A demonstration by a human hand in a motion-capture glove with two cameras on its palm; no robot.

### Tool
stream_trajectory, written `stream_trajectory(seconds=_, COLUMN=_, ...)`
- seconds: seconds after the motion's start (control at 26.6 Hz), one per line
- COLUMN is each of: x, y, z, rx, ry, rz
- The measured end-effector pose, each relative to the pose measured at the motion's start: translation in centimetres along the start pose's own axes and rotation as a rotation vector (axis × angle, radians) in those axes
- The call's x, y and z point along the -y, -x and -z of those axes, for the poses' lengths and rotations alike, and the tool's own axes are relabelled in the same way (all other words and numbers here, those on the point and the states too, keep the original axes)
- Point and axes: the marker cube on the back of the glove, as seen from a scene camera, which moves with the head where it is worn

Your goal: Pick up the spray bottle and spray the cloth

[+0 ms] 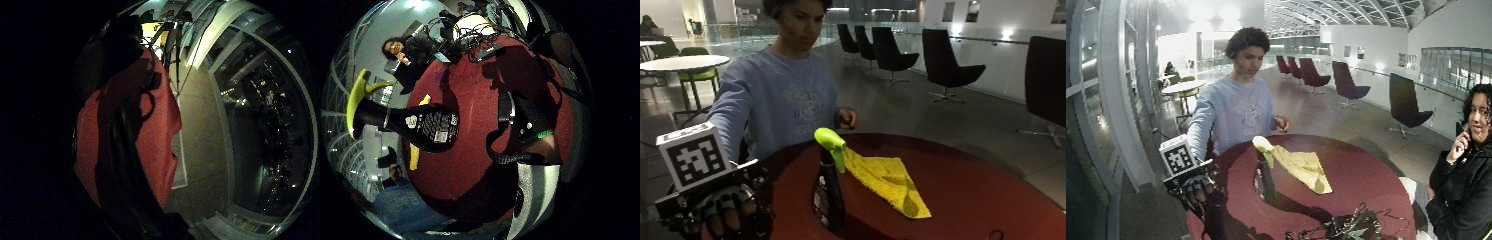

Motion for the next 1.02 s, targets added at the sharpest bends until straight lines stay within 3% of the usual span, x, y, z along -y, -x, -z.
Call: stream_trajectory(seconds=1.02, x=0.7, y=2.7, z=-1.5, rx=0.005, ry=0.075, rz=0.077)
